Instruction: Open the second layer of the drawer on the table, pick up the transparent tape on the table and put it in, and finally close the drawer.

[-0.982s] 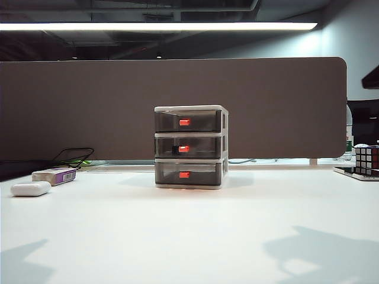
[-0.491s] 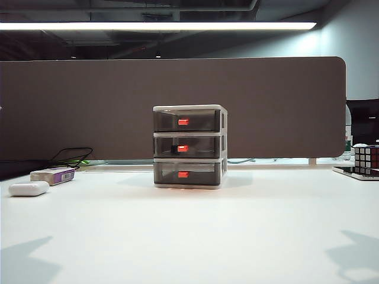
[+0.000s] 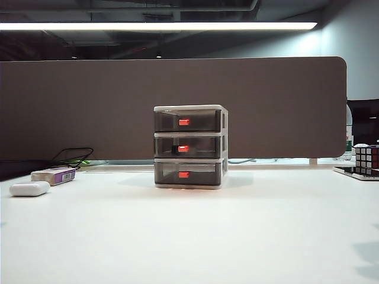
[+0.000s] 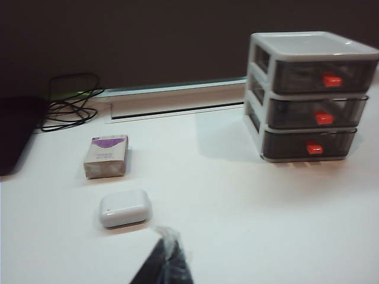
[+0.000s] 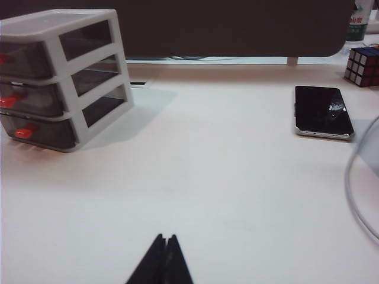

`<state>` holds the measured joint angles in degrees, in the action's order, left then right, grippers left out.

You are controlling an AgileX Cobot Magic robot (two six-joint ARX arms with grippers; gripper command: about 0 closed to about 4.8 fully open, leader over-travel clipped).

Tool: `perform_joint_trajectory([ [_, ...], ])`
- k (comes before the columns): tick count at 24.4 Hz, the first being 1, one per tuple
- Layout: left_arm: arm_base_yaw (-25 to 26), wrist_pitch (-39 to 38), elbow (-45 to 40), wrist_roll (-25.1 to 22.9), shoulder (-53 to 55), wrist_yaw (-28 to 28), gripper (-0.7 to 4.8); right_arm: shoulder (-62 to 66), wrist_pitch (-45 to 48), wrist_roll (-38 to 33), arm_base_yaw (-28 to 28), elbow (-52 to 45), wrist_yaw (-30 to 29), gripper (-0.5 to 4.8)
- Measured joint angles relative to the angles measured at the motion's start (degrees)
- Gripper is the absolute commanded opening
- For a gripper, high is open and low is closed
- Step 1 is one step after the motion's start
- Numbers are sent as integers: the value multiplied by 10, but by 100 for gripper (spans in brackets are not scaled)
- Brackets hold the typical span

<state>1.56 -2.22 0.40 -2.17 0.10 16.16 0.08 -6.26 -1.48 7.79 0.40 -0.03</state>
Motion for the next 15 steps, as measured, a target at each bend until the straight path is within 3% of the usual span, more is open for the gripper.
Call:
perform_joint_trajectory([
  [2, 23, -1, 0, 12, 0, 3, -5, 0, 3, 0, 2, 0, 7, -4],
  [6, 20, -2, 0, 16, 0, 3, -4, 0, 3, 0, 2, 0, 39, -4],
  [15, 20, -66, 0, 35, 0, 8, -4, 0, 3, 0, 3, 0, 40, -4],
])
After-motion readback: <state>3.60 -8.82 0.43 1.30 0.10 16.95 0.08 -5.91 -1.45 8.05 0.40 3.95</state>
